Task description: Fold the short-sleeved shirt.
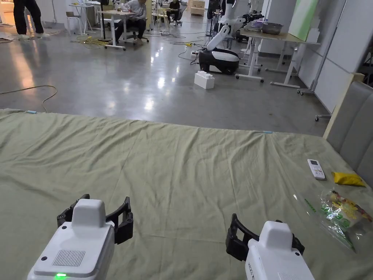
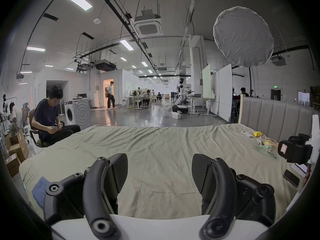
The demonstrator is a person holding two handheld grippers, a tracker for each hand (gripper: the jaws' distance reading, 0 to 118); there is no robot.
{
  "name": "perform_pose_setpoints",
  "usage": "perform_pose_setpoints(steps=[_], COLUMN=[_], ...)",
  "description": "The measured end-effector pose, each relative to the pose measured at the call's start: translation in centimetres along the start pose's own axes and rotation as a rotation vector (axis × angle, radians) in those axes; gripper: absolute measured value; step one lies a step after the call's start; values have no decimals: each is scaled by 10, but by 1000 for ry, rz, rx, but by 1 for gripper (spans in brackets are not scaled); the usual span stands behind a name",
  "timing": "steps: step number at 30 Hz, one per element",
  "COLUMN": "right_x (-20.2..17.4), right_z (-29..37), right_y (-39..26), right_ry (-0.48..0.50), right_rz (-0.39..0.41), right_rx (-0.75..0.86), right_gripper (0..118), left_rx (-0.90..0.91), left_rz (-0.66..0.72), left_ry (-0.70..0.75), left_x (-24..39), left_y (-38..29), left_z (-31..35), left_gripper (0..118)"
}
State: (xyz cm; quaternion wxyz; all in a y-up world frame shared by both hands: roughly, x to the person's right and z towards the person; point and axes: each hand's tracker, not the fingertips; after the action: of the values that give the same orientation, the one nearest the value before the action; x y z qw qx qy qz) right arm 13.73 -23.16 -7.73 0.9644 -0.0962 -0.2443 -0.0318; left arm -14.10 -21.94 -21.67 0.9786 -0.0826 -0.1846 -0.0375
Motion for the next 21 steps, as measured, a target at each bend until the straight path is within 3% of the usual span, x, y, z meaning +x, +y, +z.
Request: perform_pose_setpoints(steps=[5,11,16,19,21], right_x=[2,-2,-4,-4,-3], right_z=[-3,-10,-15,-19,-20], right_y=[3,8,16,22,26], right_ry=[10,-21,-41,-46,-20], right_rz=[-37,-27,-99,-136,-165], right_rx=[-1,6,-24,-58,-88], right_gripper=[105,111,113,113,113], left_rx=[3,-37,-38,-36,-28], left_rz=[18,42,38,66,76], left_ry=[-5,-19,-8,-13,-10], left_x=[-1,-4,-6,-9,-10], left_y=[0,0,-4,-3,-1], left_z=[-2,-8,-10,-12,-12], left_gripper=[82,85,86,98,98])
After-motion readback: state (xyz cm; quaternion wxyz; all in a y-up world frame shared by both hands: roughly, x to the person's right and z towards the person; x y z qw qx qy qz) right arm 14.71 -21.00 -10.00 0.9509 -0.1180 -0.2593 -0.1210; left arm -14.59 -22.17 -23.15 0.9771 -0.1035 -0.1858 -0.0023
